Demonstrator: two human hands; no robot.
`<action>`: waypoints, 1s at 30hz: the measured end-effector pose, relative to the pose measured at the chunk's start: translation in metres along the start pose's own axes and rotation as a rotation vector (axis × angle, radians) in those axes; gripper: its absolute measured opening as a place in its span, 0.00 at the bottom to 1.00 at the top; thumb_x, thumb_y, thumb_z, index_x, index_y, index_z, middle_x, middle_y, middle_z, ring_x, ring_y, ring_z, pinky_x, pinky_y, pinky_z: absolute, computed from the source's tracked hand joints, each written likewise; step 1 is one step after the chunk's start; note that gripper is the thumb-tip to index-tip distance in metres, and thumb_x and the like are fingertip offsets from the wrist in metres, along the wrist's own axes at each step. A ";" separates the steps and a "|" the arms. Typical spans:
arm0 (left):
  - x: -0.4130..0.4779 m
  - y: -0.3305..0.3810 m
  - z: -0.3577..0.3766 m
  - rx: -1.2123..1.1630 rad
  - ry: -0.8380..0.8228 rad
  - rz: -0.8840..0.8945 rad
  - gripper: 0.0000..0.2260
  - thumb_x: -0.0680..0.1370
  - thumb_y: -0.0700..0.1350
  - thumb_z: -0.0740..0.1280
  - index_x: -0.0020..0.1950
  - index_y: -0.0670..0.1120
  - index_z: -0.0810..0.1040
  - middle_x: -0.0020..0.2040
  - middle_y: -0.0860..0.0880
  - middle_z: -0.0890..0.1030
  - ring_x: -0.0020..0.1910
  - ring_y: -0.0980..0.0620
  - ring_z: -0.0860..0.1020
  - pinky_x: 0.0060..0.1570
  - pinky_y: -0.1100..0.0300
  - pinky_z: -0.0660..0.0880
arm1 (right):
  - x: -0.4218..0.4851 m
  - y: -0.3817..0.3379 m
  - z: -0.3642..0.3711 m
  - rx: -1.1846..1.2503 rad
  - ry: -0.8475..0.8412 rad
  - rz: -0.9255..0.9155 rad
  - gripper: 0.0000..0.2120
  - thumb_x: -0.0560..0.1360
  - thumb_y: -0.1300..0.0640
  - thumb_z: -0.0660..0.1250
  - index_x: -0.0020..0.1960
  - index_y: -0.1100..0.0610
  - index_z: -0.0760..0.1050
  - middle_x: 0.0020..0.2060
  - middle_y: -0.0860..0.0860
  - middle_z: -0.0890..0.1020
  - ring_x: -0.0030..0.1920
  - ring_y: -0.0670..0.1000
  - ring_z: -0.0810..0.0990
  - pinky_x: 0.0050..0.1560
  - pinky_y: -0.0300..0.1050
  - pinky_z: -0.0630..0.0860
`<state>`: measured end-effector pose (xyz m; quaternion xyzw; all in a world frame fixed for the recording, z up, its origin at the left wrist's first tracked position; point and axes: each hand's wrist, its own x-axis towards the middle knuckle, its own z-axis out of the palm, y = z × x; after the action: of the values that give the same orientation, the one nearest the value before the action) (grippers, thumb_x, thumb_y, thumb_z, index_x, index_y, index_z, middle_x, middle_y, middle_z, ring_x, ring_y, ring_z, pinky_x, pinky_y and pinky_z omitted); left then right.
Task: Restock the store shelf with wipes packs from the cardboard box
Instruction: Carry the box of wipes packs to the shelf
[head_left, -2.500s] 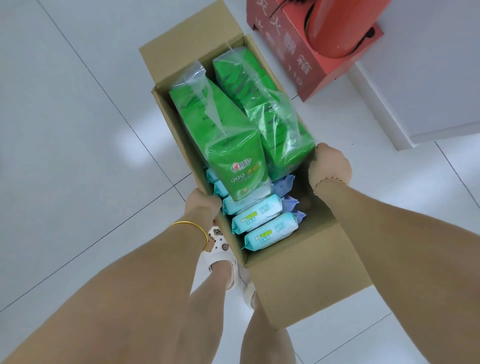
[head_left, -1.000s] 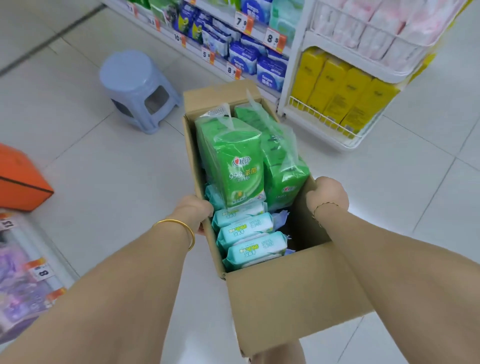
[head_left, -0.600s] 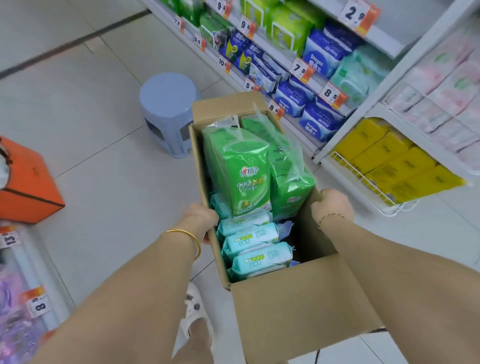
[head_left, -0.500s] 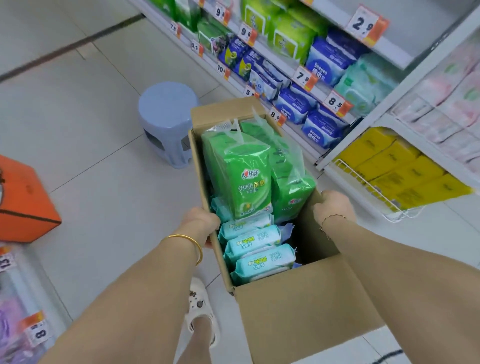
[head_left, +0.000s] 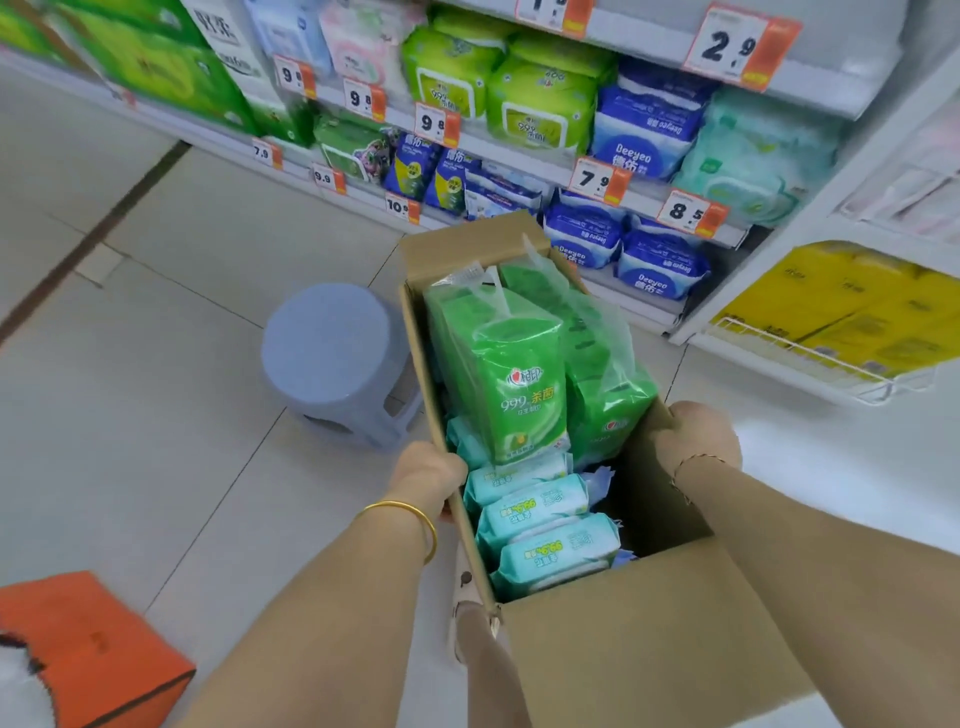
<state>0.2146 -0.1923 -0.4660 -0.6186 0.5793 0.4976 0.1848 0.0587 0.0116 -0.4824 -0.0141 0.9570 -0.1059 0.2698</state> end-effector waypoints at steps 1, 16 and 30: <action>0.012 0.012 -0.002 0.023 -0.010 0.011 0.07 0.74 0.32 0.60 0.38 0.42 0.71 0.38 0.40 0.78 0.35 0.41 0.79 0.40 0.44 0.81 | 0.009 -0.006 0.002 0.012 0.003 0.033 0.03 0.72 0.63 0.61 0.42 0.61 0.73 0.39 0.57 0.75 0.41 0.58 0.73 0.41 0.45 0.70; 0.181 0.093 0.003 0.258 -0.101 0.173 0.06 0.72 0.33 0.61 0.44 0.43 0.72 0.47 0.39 0.79 0.42 0.39 0.80 0.41 0.43 0.81 | 0.103 -0.063 0.081 0.157 0.132 0.297 0.11 0.77 0.58 0.57 0.40 0.62 0.71 0.39 0.59 0.75 0.41 0.60 0.74 0.40 0.45 0.69; 0.282 0.023 0.040 0.161 -0.085 0.105 0.07 0.71 0.35 0.64 0.47 0.44 0.71 0.45 0.41 0.79 0.44 0.39 0.80 0.45 0.40 0.80 | 0.156 -0.065 0.180 0.057 0.142 0.212 0.07 0.75 0.61 0.56 0.39 0.60 0.68 0.36 0.59 0.74 0.39 0.60 0.74 0.37 0.48 0.71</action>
<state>0.1312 -0.3162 -0.7092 -0.5490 0.6407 0.4842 0.2318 0.0173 -0.1003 -0.6985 0.1022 0.9664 -0.1049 0.2115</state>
